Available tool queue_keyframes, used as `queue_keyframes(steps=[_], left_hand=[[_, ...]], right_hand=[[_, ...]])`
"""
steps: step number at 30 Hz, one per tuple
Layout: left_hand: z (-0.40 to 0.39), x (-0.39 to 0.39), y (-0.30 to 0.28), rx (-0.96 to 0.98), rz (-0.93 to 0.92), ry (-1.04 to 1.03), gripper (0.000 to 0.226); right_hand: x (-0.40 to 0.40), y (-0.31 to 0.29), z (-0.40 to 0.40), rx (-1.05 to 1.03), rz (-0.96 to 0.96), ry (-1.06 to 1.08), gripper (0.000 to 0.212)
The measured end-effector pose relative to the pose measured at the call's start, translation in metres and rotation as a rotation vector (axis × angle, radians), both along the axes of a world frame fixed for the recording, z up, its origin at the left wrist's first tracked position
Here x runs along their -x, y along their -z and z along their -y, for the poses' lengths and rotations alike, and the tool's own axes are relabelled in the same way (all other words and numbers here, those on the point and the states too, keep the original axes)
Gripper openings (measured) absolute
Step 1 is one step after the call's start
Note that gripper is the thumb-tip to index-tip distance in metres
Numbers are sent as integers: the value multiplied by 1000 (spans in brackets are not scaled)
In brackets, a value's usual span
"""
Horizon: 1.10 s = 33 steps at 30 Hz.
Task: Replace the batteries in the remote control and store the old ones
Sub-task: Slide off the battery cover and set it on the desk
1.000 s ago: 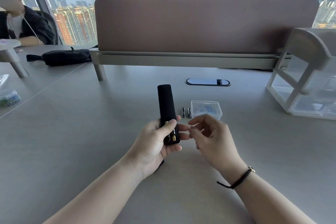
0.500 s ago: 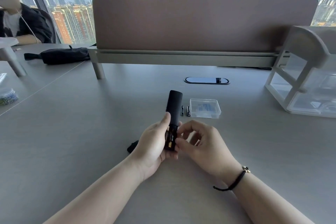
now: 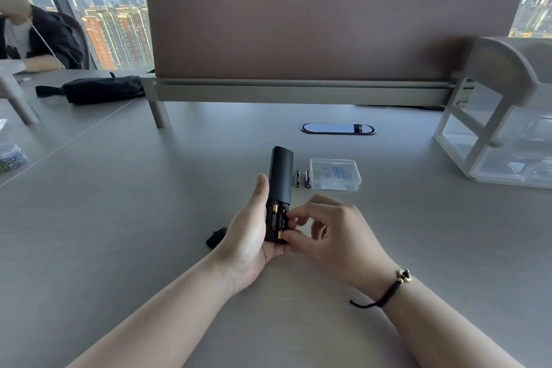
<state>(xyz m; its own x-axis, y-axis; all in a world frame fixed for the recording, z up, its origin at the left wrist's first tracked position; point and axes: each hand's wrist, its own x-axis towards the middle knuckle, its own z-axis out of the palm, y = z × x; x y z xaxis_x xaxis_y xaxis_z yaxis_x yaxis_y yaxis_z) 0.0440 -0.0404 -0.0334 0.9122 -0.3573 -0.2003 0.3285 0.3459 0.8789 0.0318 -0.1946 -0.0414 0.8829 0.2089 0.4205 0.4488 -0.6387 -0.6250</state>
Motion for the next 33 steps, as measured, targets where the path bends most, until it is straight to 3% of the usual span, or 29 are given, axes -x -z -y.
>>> queue_keyframes(steps=[5,11,16,33], left_hand=[[0,-1,3,-29,-6,5,74],[0,-3,7,-38,-6,-27,77],[0,-4,10,-22,2,-19,72],[0,-6,14,-50,13,-7,71]], right_hand=[[0,-1,0,70,11,4,21],[-1,2,1,-6,-57,9,32],[-2,3,1,-14,-56,9,25],[-1,1,1,-26,-71,-17,31]])
